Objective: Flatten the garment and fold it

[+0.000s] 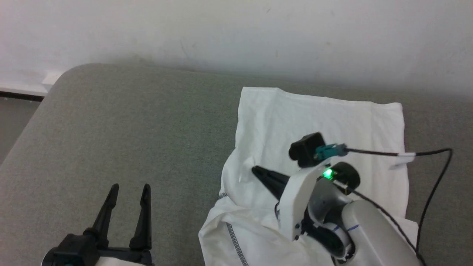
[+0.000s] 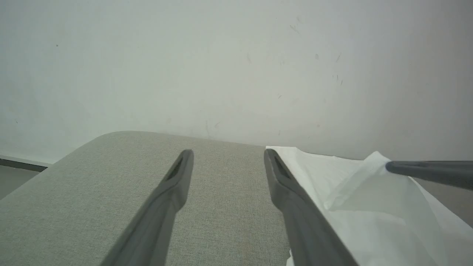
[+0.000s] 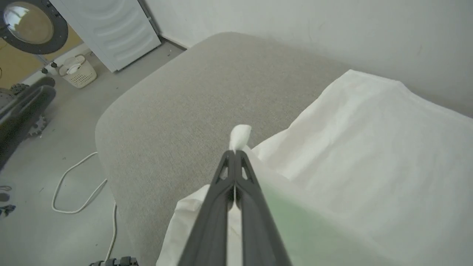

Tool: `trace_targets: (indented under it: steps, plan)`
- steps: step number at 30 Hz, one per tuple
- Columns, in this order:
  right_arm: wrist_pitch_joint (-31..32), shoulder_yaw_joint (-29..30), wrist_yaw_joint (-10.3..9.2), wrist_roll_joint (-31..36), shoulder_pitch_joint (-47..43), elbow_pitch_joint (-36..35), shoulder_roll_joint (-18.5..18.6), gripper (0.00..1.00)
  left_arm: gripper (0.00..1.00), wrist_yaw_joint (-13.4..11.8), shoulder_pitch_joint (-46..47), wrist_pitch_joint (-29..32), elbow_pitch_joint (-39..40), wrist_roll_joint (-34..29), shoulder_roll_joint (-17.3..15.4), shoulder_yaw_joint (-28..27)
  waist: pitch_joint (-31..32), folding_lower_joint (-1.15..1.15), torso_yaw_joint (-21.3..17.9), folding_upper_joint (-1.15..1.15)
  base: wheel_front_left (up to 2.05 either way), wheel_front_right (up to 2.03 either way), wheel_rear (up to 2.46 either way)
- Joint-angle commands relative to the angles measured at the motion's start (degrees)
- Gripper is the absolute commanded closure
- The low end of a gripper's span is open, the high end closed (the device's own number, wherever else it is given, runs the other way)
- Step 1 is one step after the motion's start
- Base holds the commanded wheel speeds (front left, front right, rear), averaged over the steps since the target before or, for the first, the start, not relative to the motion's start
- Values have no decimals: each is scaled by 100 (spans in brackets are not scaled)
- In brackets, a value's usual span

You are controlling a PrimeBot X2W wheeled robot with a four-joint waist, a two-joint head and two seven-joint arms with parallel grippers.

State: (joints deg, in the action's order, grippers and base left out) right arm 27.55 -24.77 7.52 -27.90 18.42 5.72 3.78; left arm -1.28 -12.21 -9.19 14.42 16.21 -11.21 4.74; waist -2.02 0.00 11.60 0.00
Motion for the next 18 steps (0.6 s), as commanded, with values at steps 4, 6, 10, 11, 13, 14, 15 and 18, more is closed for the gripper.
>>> trace_targets:
  steps: [4,6,10,11,13,14,15,18]
  plan:
    - [-251,-550,-3,-60,51,651,-50,100,0,22,153,-83,-99,45,15,27,-150,0,275,0,0,0,0]
    - [-404,-738,-3,-78,68,1003,-64,100,0,28,183,-99,-140,55,23,47,-174,0,337,0,0,0,0]
    - [-716,-1077,-3,13,163,1774,-80,100,0,43,240,-118,-212,65,42,107,-196,0,447,0,0,0,0]
    - [-792,-1134,-3,50,196,1984,-83,100,0,44,251,-120,-225,67,45,118,-199,0,468,0,0,0,0]
    - [-956,-1249,-3,102,275,2375,-87,100,0,46,269,-123,-244,73,43,132,-204,0,503,0,0,0,0]
    - [-1054,-1281,-3,71,309,2544,-87,100,0,47,280,-124,-251,74,41,140,-210,0,519,0,0,0,0]
    - [-1161,-1307,-3,38,347,2699,-88,100,0,49,290,-126,-256,75,40,148,-217,0,532,0,0,0,0]
    - [-1475,-1397,-3,-85,475,3065,-89,52,0,47,318,-130,-274,80,36,165,-246,0,548,0,0,0,0]
